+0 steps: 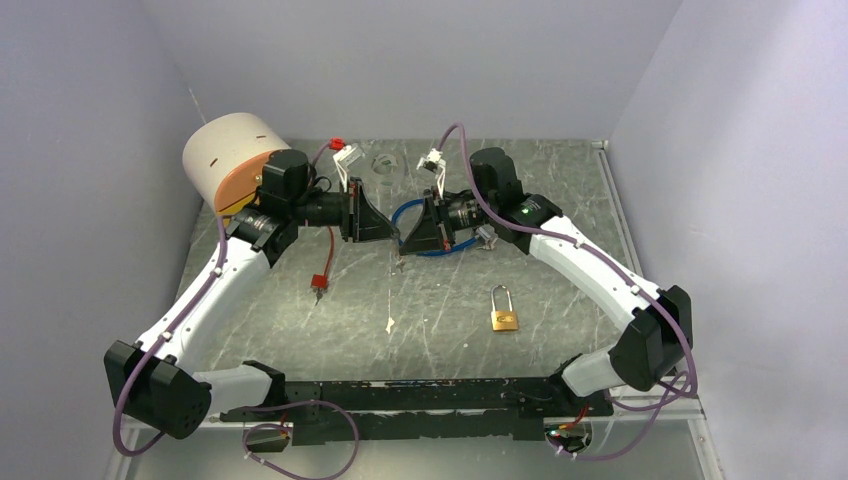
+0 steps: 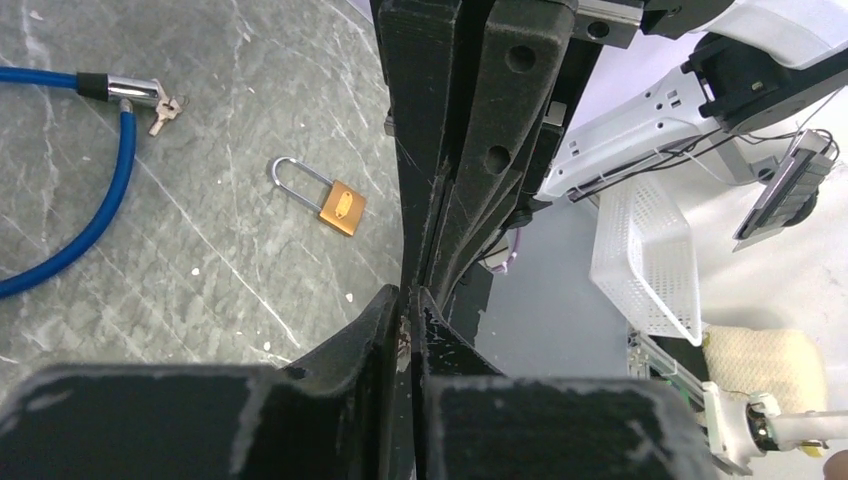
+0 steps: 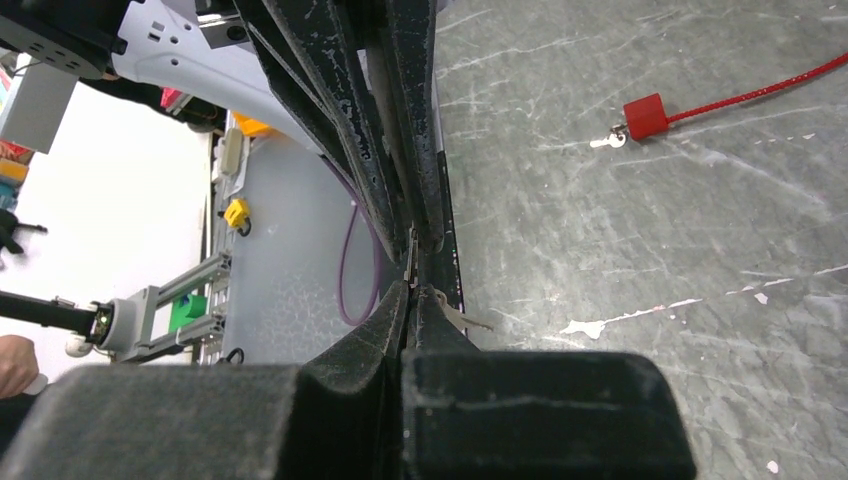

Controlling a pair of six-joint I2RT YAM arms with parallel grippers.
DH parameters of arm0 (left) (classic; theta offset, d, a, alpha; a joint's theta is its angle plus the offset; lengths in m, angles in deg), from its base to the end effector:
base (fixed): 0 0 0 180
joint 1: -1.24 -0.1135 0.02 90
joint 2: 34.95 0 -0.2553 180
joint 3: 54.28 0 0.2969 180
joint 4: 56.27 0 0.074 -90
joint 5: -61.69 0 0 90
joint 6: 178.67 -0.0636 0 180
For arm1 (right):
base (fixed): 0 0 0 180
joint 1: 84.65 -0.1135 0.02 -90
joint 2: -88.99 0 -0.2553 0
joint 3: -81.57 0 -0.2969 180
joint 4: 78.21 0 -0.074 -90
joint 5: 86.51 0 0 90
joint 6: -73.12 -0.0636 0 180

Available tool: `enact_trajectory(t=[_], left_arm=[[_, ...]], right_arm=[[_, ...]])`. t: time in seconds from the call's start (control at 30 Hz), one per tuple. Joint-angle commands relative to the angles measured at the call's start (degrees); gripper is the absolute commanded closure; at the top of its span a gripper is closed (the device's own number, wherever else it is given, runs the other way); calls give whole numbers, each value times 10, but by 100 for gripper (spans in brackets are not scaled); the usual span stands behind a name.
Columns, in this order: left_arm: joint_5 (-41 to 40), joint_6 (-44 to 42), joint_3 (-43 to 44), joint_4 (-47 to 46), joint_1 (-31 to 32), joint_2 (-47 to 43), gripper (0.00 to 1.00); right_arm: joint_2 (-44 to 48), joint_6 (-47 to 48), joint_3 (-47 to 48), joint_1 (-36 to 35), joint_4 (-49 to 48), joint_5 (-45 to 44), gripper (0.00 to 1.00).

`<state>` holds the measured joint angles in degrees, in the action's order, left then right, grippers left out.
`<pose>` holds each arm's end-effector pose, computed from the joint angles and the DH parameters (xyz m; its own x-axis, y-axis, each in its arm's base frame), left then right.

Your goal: Unlock with the key

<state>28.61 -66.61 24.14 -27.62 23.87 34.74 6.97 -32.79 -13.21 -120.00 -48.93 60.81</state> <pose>0.2814 -0.1750 0.3610 -0.6434 0.0461 -0.7641 0.7504 0.2352 -0.6177 0.2776 0.2625 0.3353 -0.5995 -0.2438 -0.7623 -0.7951 0.0726 0.6021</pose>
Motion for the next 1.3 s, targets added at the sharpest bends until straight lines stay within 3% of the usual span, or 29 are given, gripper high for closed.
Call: enact_trajectory(t=[0.0, 0.07, 0.17, 0.33, 0.67, 0.77, 0.87, 0.93, 1.0, 1.1, 1.27], left_arm=[[34, -4, 1, -14, 0, -8, 81], [47, -2, 2, -14, 0, -4, 73], [63, 0, 1, -17, 0, -1, 69], [72, -13, 4, -1, 0, 3, 81], [83, -30, 6, 20, 0, 11, 81], [84, -41, 10, 33, 0, 12, 95], [75, -47, 11, 37, 0, 8, 97], [59, -46, 10, 29, 0, 0, 98], [49, -47, 9, 17, 0, -10, 97], [42, -42, 5, 4, 0, -20, 97], [32, -35, 10, -1, 0, -25, 97]], right_arm=[[0, 14, 27, -2, -7, 9, 100], [-1, 13, 28, -2, -7, 10, 100], [-3, 13, 28, -2, -7, 10, 100], [-2, 10, 26, -2, -12, 12, 100], [-5, 8, 27, -2, -13, 14, 100], [-5, 7, 27, -2, -14, 12, 100], [-6, 4, 28, -2, -15, 11, 100], [-6, 7, 29, -1, -8, -1, 67], [4, 5, 20, -1, -14, -35, 48], [33, -22, -9, 3, -73, -64, 39], [51, -79, -45, 6, -167, -61, 40]])
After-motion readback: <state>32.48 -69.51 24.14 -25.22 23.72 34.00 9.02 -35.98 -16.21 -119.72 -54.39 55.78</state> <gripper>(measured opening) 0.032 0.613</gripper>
